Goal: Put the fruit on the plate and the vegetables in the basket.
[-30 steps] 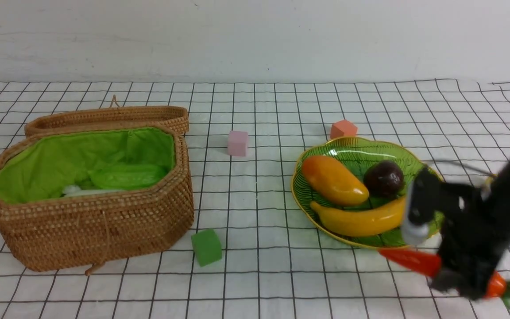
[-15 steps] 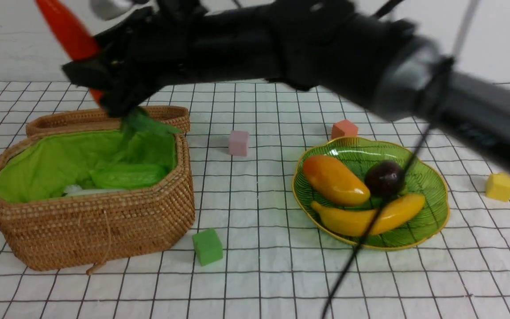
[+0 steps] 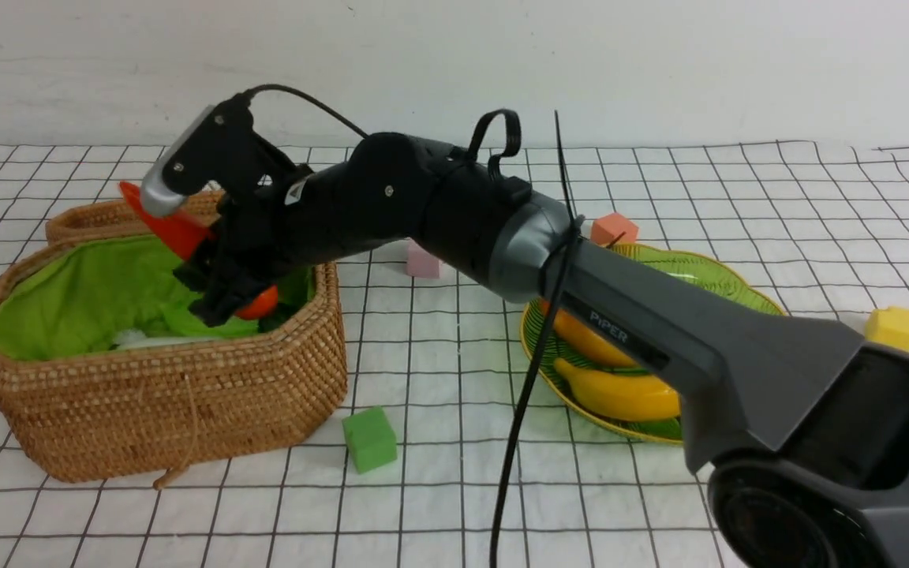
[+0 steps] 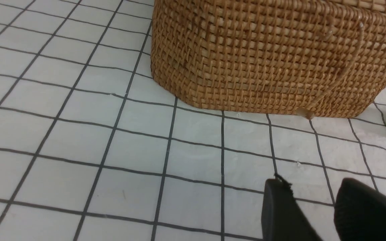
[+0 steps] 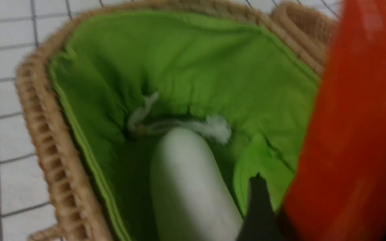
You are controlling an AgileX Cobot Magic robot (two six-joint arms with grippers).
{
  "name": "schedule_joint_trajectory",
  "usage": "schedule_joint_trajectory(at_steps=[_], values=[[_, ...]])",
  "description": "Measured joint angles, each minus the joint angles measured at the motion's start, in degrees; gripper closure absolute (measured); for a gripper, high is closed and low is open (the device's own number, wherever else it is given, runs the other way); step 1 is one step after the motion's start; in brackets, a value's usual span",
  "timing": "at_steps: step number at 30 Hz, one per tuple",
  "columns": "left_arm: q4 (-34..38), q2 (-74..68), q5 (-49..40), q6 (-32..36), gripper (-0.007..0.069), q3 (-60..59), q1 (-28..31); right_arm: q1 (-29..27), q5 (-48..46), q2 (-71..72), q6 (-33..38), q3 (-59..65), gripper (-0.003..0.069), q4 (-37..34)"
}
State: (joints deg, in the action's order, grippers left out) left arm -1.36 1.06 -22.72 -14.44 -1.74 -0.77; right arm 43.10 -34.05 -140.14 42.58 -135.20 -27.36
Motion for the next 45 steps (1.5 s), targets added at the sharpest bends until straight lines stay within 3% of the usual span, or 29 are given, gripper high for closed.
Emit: schedule_joint_trajectory(at_steps=[1, 2, 3, 4, 8, 14, 17, 18, 20, 22, 23, 25, 26, 30, 33, 36, 39, 45], values=[[0.0, 0.0, 0.0, 0.0, 0.0386, 0.0, 0.0, 0.0, -0.4, 0.0, -2.4, 0.0, 0.0144, 2.1], [0.0, 0.0, 0.0, 0.0, 0.0386, 0.0, 0.0, 0.0, -0.6, 0.0, -2.9, 0.0, 0.0132, 3.0], [0.0, 0.0, 0.0, 0.0, 0.0386, 0.0, 0.0, 0.0, -1.7, 0.2, -6.0, 0.0, 0.0046, 5.5], [0.0, 0.0, 0.0, 0.0, 0.0386, 0.0, 0.0, 0.0, -2.4, 0.6, -7.0, 0.0, 0.0013, 6.4], [0.0, 0.0, 0.0, 0.0, 0.0386, 0.0, 0.0, 0.0, -5.5, 3.5, -7.5, -0.1, -0.0013, 7.9], [0.0, 0.0, 0.0, 0.0, 0.0386, 0.0, 0.0, -2.8, -16.0, 11.3, -7.2, 2.9, 0.011, 0.6], [0.0, 0.0, 0.0, 0.0, 0.0386, 0.0, 0.0, -8.7, -25.6, 18.6, -5.5, 8.4, 0.0298, -2.4], [0.0, 0.0, 0.0, 0.0, 0.0386, 0.0, 0.0, -14.0, -31.8, 23.2, -5.8, 11.8, 0.0448, -1.7], [0.0, 0.0, 0.0, 0.0, 0.0386, 0.0, 0.0, -20.1, -35.1, 28.0, -7.8, 16.7, 0.059, 0.1], [0.0, 0.0, 0.0, 0.0, 0.0386, 0.0, 0.0, -25.5, -35.9, 33.0, -10.5, 21.2, 0.0651, 2.2], [0.0, 0.0, 0.0, 0.0, 0.0386, 0.0, 0.0, -30.0, -36.1, 37.1, -12.7, 24.7, 0.0666, 4.0], [0.0, 0.0, 0.0, 0.0, 0.0386, 0.0, 0.0, -33.0, -36.2, 41.6, -14.1, 28.4, 0.0667, 5.8], [0.0, 0.0, 0.0, 0.0, 0.0386, 0.0, 0.0, -38.0, -36.3, 49.0, -16.7, 34.3, 0.0667, 7.9], [0.0, 0.0, 0.0, 0.0, 0.0386, 0.0, 0.0, -43.7, -32.4, 62.0, -21.6, 45.7, 0.0667, 11.0], [0.0, 0.0, 0.0, 0.0, 0.0386, 0.0, 0.0, -48.8, -17.2, 78.9, -27.4, 66.7, 0.0667, 13.5], [0.0, 0.0, 0.0, 0.0, 0.0386, 0.0, 0.0, -48.5, -6.4, 89.2, -28.5, 84.5, 0.0667, 12.0], [0.0, 0.0, 0.0, 0.0, 0.0386, 0.0, 0.0, -45.3, -2.2, 94.5, -28.5, 95.8, 0.0667, 10.8], [0.0, 0.0, 0.0, 0.0, 0.0386, 0.0, 0.0, -42.1, 1.4, 98.9, -30.2, 101.2, 0.0667, 10.2]])
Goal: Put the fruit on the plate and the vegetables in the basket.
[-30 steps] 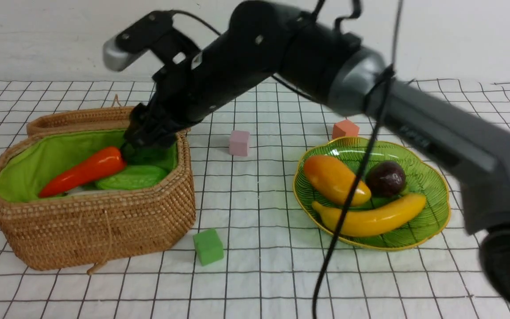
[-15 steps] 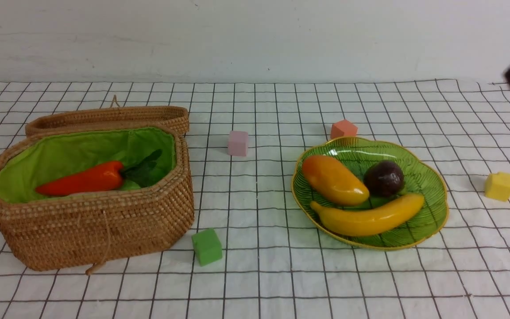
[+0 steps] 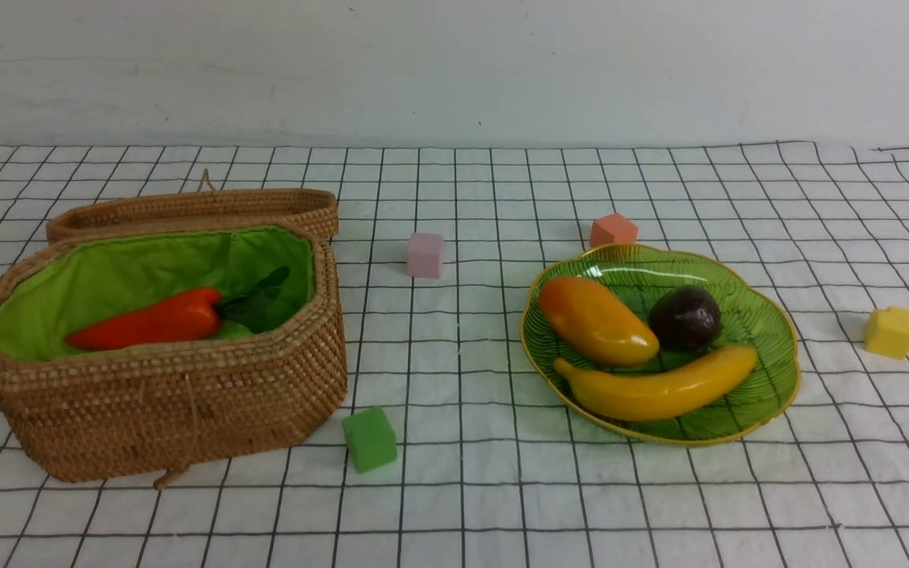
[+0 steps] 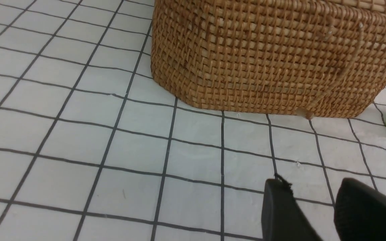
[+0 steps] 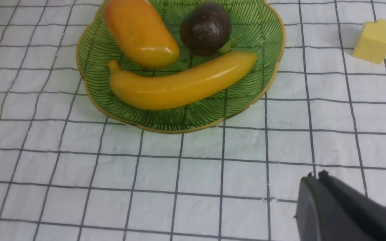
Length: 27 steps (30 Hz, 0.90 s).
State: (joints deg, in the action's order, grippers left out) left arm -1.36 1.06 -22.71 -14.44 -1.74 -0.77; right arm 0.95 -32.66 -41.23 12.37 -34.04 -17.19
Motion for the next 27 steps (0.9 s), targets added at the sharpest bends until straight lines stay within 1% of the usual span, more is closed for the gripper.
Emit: schedule_joint_trajectory(at_steps=[6, 12, 16, 17, 19, 20, 21, 25, 27], values=[[0.0, 0.0, 0.0, 0.0, 0.0386, 0.0, 0.0, 0.2, 0.0, 2.2, -0.9, 0.2, 0.0667, -3.7], [0.0, 0.0, 0.0, 0.0, 0.0386, 0.0, 0.0, 0.2, -0.8, 2.3, -1.0, 0.2, 0.0667, -3.5], [0.0, 0.0, 0.0, 0.0, 0.0386, 0.0, 0.0, -1.2, -0.1, 9.1, 0.2, 3.5, 0.0667, 3.3], [0.0, 0.0, 0.0, 0.0, 0.0386, 0.0, 0.0, -1.3, -0.1, 9.1, 0.1, 3.5, 0.0667, 3.7], [0.0, 0.0, 0.0, 0.0, 0.0386, 0.0, 0.0, -3.3, 1.5, 16.9, -1.9, 9.3, 0.0666, 6.9], [0.0, 0.0, 0.0, 0.0, 0.0386, 0.0, 0.0, -3.5, 1.6, 17.5, -2.1, 9.8, 0.0666, 7.1], [0.0, 0.0, 0.0, 0.0, 0.0386, 0.0, 0.0, -4.5, 2.2, 22.4, -2.9, 14.4, 0.0664, 7.6], [0.0, 0.0, 0.0, 0.0, 0.0386, 0.0, 0.0, -6.7, 2.8, 36.5, -3.2, 26.1, 0.0664, 8.3], [0.0, 0.0, 0.0, 0.0, 0.0386, 0.0, 0.0, -7.3, 3.7, 39.2, -3.2, 28.2, 0.0663, 8.4]])
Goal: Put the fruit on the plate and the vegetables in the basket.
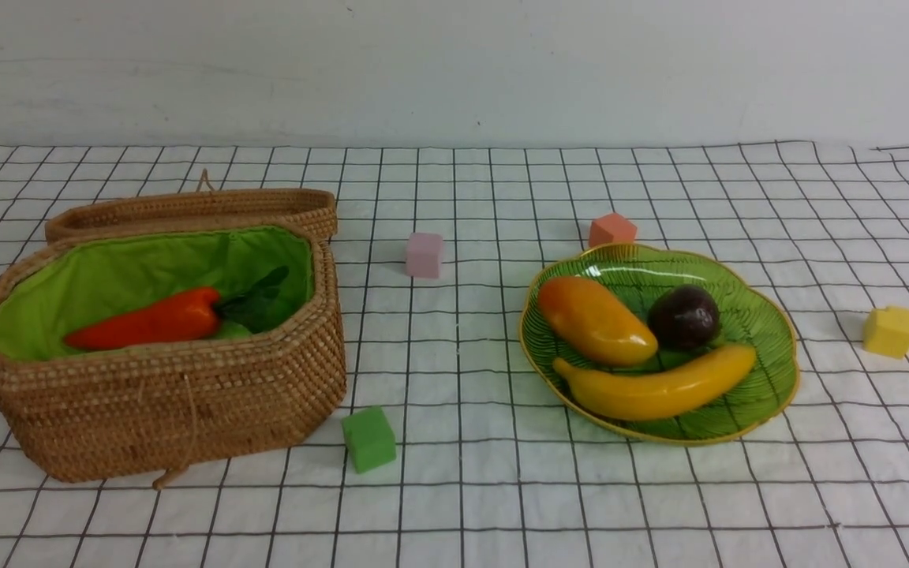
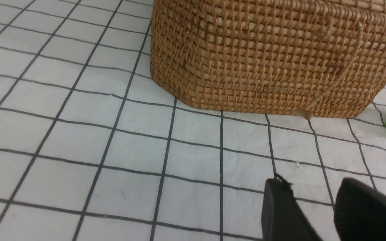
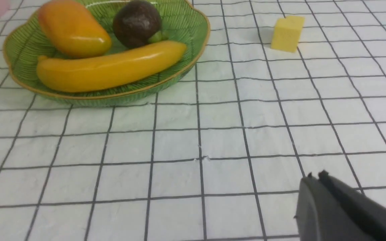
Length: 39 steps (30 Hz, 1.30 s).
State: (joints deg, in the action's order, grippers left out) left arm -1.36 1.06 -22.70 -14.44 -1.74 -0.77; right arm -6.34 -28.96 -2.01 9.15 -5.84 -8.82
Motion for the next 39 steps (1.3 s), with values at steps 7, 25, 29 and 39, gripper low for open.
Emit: schedule_joint_trajectory(at_steps=[7, 25, 29, 39], values=[[0.0, 0.0, 0.1, 0.0, 0.0386, 0.0, 0.0, -0.7, 5.8, 2.7, 0.0, 6.4, 0.0658, 0.5], [0.0, 0.0, 0.0, 0.0, 0.0386, 0.0, 0.0, -0.7, 6.8, 2.7, 0.0, 6.6, 0.0644, 0.5], [0.0, 0.0, 0.0, 0.0, 0.0386, 0.0, 0.0, -0.7, 6.8, 2.7, 0.0, 6.6, 0.0644, 0.5], [0.0, 0.0, 0.0, 0.0, 0.0386, 0.0, 0.0, -0.7, 6.8, 2.7, 0.0, 6.6, 0.0638, 0.5]])
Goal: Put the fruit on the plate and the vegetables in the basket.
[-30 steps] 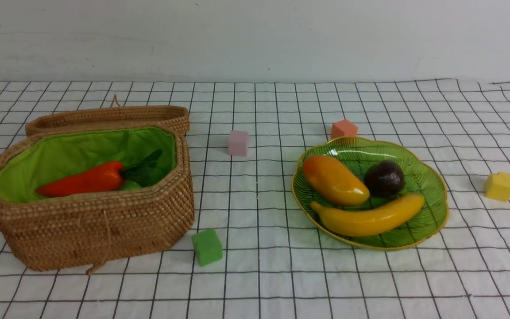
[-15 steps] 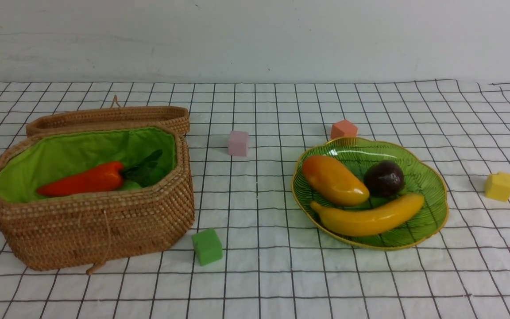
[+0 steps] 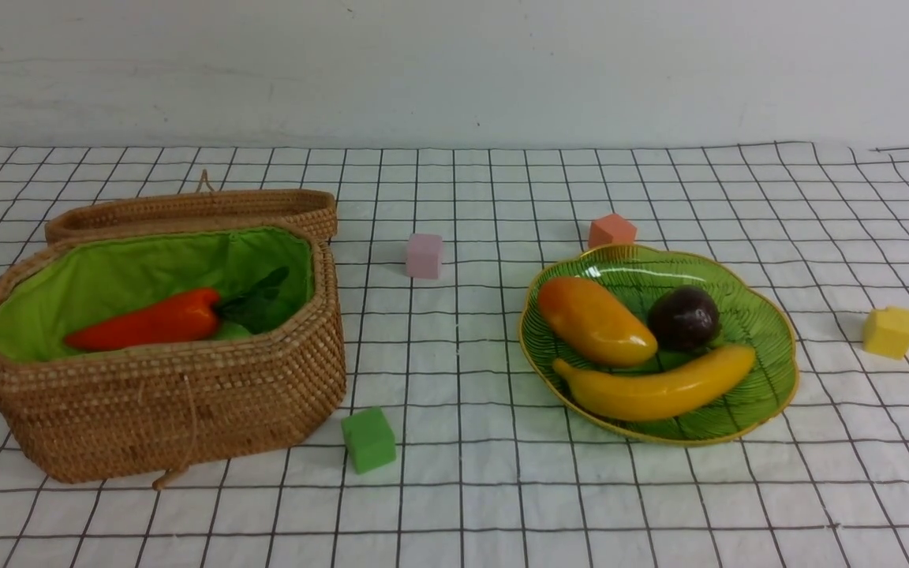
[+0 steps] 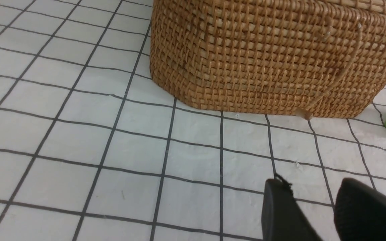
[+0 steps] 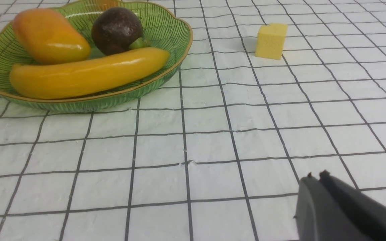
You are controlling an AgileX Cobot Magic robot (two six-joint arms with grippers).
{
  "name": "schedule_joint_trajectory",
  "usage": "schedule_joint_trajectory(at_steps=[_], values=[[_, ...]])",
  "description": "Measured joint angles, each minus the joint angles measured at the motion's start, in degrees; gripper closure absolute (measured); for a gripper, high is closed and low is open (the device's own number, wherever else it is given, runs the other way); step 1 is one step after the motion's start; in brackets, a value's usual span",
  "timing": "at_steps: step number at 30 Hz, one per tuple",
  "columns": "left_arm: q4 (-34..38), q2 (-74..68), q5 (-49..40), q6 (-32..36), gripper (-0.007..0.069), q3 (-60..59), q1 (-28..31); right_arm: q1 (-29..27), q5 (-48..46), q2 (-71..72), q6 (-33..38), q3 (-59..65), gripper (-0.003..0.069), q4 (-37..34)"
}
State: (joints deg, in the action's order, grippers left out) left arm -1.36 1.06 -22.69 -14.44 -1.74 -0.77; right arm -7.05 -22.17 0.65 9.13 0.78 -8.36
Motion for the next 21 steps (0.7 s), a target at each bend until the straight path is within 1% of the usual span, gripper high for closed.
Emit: schedule_joint_trajectory(at_steps=[21], values=[[0.0, 0.0, 0.0, 0.0, 0.0386, 0.0, 0.0, 0.0, 0.0, 0.0, 0.0, 0.0, 0.0612, 0.0]])
